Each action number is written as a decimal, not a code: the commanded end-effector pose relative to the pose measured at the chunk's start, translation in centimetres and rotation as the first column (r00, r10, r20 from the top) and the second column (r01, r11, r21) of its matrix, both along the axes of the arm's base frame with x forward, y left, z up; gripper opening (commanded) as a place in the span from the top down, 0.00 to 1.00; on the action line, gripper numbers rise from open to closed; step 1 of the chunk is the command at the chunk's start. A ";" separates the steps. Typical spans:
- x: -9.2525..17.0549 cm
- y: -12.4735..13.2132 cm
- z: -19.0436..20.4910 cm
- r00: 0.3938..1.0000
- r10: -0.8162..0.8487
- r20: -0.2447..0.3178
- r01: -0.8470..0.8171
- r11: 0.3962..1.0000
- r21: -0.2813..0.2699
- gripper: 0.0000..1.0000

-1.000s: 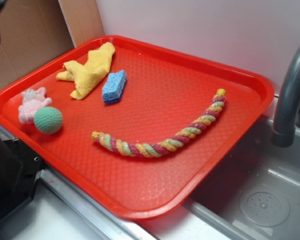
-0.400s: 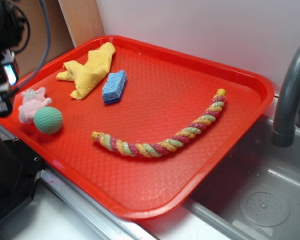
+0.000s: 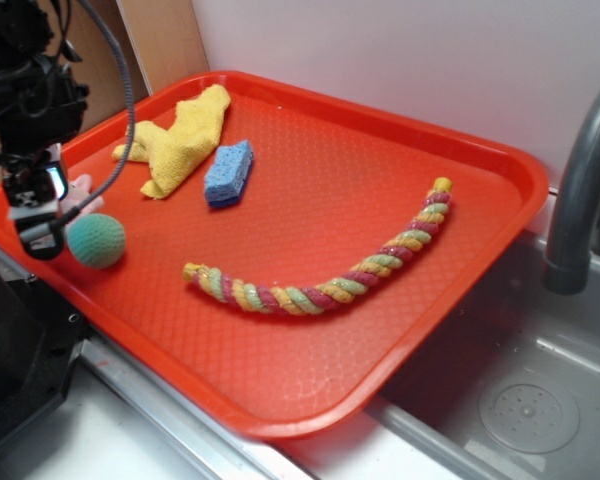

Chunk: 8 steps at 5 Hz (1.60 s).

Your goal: Grab the green ball.

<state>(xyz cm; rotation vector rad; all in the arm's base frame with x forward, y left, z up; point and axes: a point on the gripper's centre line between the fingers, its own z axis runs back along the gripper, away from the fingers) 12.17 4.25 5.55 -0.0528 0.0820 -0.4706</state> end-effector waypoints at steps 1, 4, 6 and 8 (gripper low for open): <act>1.6 -0.6 -2.3 1.000 -0.017 -0.016 0.018 0.998 0.057 0.11; 1.7 -1.4 0.1 0.998 -0.019 0.057 0.017 0.999 0.035 0.00; 2.1 -3.5 -3.0 0.997 -0.078 -0.007 0.078 0.996 -0.042 0.00; 2.0 -3.7 -2.8 0.999 0.027 -0.029 -0.027 0.999 -0.019 1.00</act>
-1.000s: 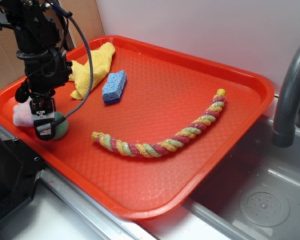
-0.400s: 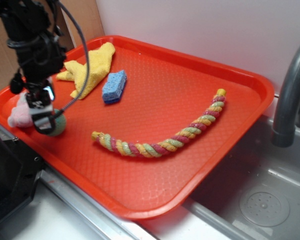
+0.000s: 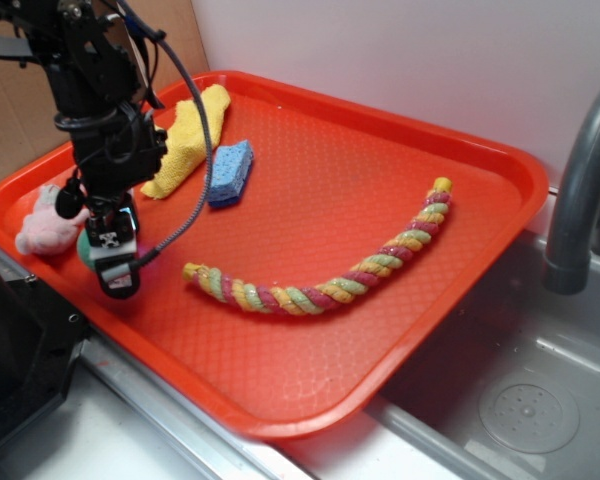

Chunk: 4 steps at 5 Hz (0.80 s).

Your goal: Grab the green ball.

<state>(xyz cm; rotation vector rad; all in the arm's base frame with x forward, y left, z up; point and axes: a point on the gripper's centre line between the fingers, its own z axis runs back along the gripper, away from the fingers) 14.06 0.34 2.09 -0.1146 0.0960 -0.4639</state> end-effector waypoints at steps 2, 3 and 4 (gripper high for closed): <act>1.6 0.6 7.9 0.969 0.231 0.089 -0.242 0.958 0.157 1.00; 1.8 2.4 13.1 0.874 0.438 0.209 -0.469 0.873 0.132 1.00; 1.4 3.9 18.1 0.786 0.560 0.262 -0.605 0.783 0.141 1.00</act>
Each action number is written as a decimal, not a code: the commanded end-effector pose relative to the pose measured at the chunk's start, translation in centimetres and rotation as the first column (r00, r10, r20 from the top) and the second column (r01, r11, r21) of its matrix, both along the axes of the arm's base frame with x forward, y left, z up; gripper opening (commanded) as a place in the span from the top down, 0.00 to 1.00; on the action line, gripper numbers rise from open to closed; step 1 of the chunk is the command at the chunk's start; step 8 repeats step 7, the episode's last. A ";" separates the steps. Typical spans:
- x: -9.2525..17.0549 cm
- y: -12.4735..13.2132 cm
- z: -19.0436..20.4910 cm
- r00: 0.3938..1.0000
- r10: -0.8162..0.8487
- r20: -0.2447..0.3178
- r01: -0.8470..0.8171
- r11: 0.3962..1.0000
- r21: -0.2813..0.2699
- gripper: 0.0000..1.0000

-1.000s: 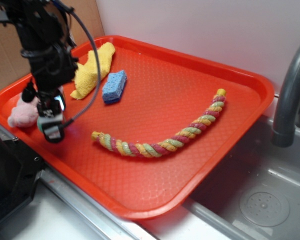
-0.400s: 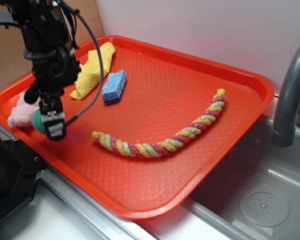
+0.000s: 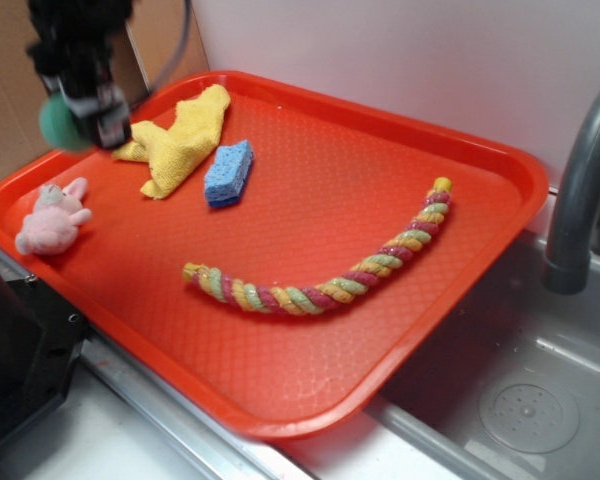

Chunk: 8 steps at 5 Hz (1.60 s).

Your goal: Grab the green ball.

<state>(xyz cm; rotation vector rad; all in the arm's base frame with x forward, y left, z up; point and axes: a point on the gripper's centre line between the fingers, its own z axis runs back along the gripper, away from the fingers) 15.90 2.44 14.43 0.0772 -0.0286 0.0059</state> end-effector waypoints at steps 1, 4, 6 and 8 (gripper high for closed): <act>-1.0 2.9 8.7 0.968 0.218 0.123 -0.225 0.973 0.047 1.00; -0.6 3.3 8.2 0.971 0.218 0.100 -0.221 0.975 0.024 0.00; -0.6 3.3 8.2 0.971 0.218 0.100 -0.221 0.975 0.024 0.00; -0.6 3.3 8.2 0.971 0.218 0.100 -0.221 0.975 0.024 0.00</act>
